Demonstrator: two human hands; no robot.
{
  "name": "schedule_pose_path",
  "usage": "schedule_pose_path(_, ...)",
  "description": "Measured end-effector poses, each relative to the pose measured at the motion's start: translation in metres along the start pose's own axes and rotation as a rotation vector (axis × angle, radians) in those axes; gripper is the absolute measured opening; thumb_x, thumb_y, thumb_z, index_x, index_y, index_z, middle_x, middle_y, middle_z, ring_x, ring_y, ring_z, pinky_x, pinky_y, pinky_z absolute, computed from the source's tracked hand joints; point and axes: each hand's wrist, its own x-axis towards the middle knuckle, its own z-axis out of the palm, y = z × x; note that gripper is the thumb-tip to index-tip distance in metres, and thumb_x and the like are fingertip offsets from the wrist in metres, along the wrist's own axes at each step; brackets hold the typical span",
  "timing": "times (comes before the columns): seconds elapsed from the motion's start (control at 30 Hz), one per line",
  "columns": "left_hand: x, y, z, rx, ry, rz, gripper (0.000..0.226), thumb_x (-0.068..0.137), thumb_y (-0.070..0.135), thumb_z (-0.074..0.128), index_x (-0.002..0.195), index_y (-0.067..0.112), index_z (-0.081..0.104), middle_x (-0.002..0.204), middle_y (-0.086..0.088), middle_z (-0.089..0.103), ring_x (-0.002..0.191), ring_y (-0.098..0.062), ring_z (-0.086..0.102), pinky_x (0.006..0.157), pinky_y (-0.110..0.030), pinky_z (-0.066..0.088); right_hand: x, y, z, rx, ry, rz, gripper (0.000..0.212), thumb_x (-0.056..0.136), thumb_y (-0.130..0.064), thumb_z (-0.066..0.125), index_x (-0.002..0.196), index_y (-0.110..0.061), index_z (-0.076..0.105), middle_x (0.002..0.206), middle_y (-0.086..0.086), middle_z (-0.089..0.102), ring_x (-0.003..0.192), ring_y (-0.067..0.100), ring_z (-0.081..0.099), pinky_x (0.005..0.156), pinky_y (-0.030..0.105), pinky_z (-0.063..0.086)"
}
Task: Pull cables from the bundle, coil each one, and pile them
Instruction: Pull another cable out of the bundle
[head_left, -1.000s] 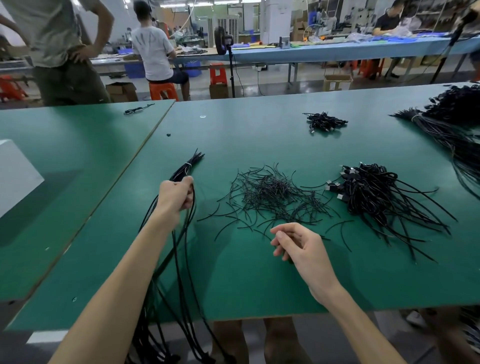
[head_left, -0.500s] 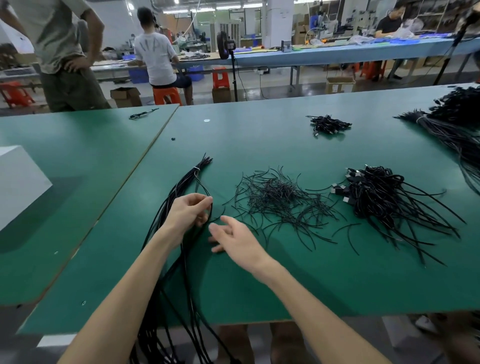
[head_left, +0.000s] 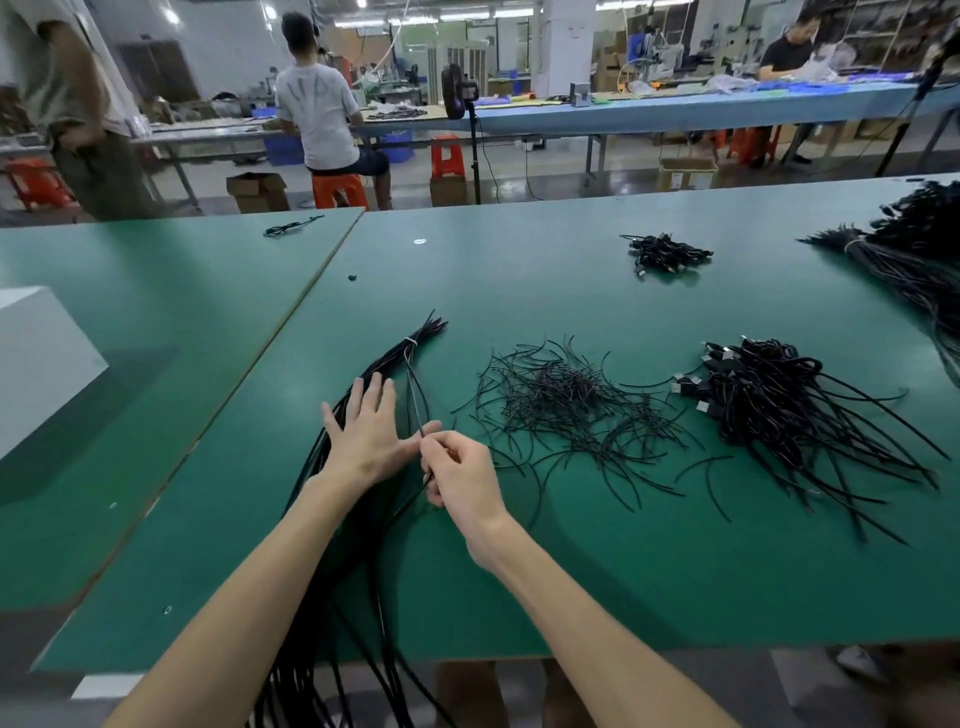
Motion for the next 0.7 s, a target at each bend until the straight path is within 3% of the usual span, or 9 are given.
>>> schedule_pose_path(0.07,0.005,0.003,0.001,0.023,-0.029,-0.047,0.092,0.1,0.065,0.039,0.164,0.012,-0.001,0.172,-0.006,-0.007,0.158,-0.021,-0.014,0.122,-0.06,-0.008,-0.002,0.0,-0.001,-0.111,-0.021,-0.061,0.024,0.1,-0.02,0.053,0.092,-0.013,0.075,0.057,-0.013,0.046,0.053,0.009,0.037,0.056,0.029,0.035)
schedule_pose_path(0.13,0.009,0.005,0.003,0.058,-0.021,-0.056,0.077,0.107,0.052,0.032,0.164,0.01,0.003,0.172,-0.009,-0.007,0.158,-0.023,-0.012,0.125,-0.059,-0.002,-0.006,0.001,0.0,-0.24,-0.051,-0.157,0.025,0.1,-0.021,0.054,0.09,-0.016,0.077,0.05,-0.016,0.045,0.052,0.005,0.035,0.055,0.021,0.033)
schedule_pose_path(0.3,0.013,-0.005,0.009,0.115,0.09,-0.003,0.059,0.11,0.038,0.027,0.164,0.017,0.013,0.173,0.001,0.003,0.159,-0.016,0.0,0.125,-0.047,0.009,-0.016,0.003,0.0,-0.435,-0.201,-0.256,0.027,0.103,-0.02,0.05,0.085,-0.016,0.07,0.057,-0.015,0.054,0.051,0.003,0.043,0.053,0.015,0.034)
schedule_pose_path(0.37,0.014,-0.009,0.009,0.102,0.155,0.018,0.058,0.11,0.039,0.031,0.163,0.018,0.02,0.172,0.002,0.014,0.158,-0.015,0.009,0.123,-0.042,0.016,-0.018,0.002,0.005,-0.546,-0.263,-0.313,0.025,0.101,-0.02,0.049,0.085,-0.013,0.067,0.067,-0.009,0.061,0.059,0.007,0.051,0.062,0.024,0.045)
schedule_pose_path(0.43,0.015,-0.013,0.006,0.1,0.198,0.038,0.059,0.108,0.043,0.037,0.161,0.018,0.028,0.168,0.0,0.027,0.154,-0.021,0.023,0.12,-0.041,0.024,-0.019,0.0,0.011,-0.604,-0.272,-0.358,0.024,0.1,-0.024,0.049,0.085,-0.012,0.064,0.075,0.001,0.066,0.07,0.021,0.058,0.071,0.041,0.051)
schedule_pose_path(0.5,0.016,-0.016,0.001,0.127,0.225,0.076,0.06,0.106,0.048,0.041,0.159,0.019,0.033,0.16,-0.003,0.039,0.141,-0.029,0.037,0.112,-0.043,0.034,-0.016,0.0,0.014,-0.577,-0.229,-0.349,0.025,0.099,-0.027,0.049,0.082,-0.014,0.061,0.072,0.0,0.064,0.068,0.023,0.055,0.069,0.045,0.051)
schedule_pose_path(0.6,0.022,-0.014,-0.006,0.182,0.214,0.094,0.067,0.104,0.057,0.041,0.161,0.024,0.028,0.144,-0.009,0.047,0.125,-0.033,0.042,0.1,-0.045,0.041,-0.013,0.004,0.016,-0.489,-0.148,-0.301,0.031,0.102,-0.031,0.049,0.078,-0.016,0.058,0.058,-0.012,0.054,0.056,0.01,0.044,0.057,0.033,0.041)
schedule_pose_path(0.7,0.028,-0.004,-0.007,0.161,0.221,0.062,0.077,0.102,0.059,0.047,0.163,0.025,0.017,0.144,-0.013,0.039,0.129,-0.034,0.036,0.102,-0.047,0.039,-0.011,0.009,0.013,-0.318,-0.057,-0.249,0.03,0.106,-0.031,0.049,0.084,-0.016,0.063,0.051,-0.017,0.049,0.048,0.005,0.037,0.051,0.019,0.031)
